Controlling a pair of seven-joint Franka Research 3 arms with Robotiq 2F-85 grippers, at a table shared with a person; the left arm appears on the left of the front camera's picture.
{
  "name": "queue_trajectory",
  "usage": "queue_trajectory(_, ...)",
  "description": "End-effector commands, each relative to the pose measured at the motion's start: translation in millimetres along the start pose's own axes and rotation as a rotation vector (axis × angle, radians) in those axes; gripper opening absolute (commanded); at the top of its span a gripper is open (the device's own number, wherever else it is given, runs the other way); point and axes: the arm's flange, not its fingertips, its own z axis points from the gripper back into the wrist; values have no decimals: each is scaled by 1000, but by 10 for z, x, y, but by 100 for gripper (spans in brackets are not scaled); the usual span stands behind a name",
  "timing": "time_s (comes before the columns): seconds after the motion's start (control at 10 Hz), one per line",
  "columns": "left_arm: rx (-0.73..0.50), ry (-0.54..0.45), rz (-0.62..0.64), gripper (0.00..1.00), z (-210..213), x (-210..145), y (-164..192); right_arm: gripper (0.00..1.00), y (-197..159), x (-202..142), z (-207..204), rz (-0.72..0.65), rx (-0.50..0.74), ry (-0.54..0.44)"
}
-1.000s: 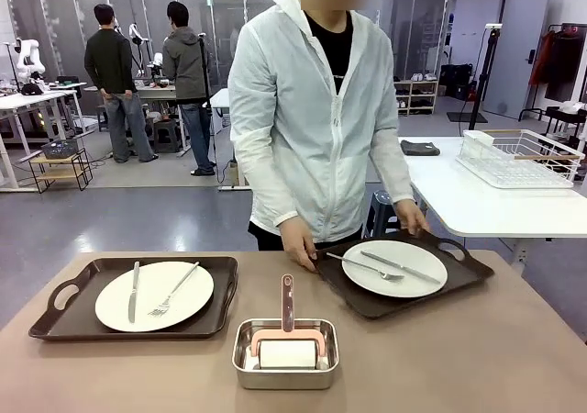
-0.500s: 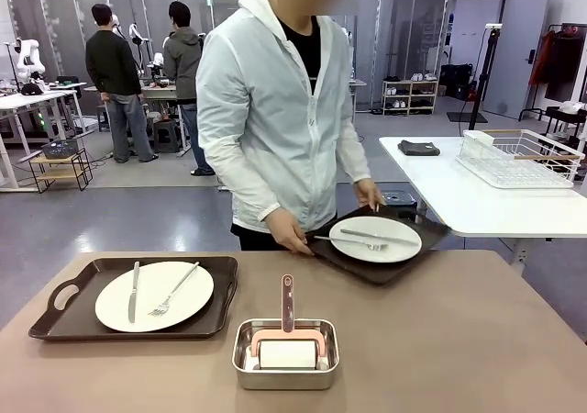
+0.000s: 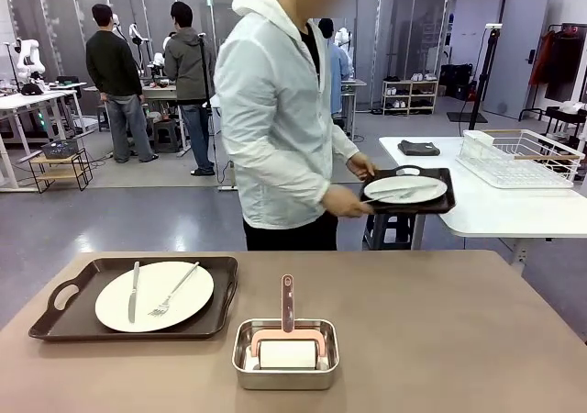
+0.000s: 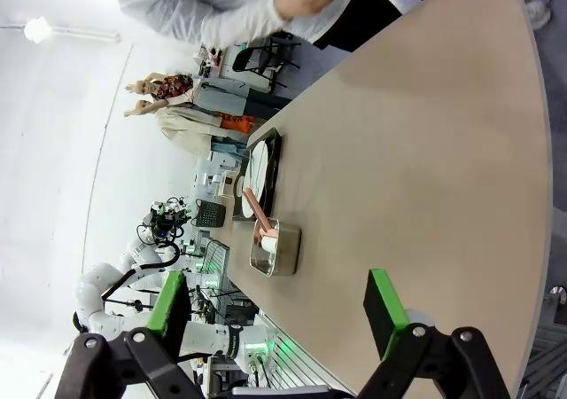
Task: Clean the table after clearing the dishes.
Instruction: When the left (or right) Handle tray is removed, use the left hand (or right hand) to clean the left (or right) side of the table with the Lint Roller.
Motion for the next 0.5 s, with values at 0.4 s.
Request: queue_trajectory(0.4, -14, -5, -2, 100, 15, -6, -6, 100, 309, 126, -315, 144, -37, 89)
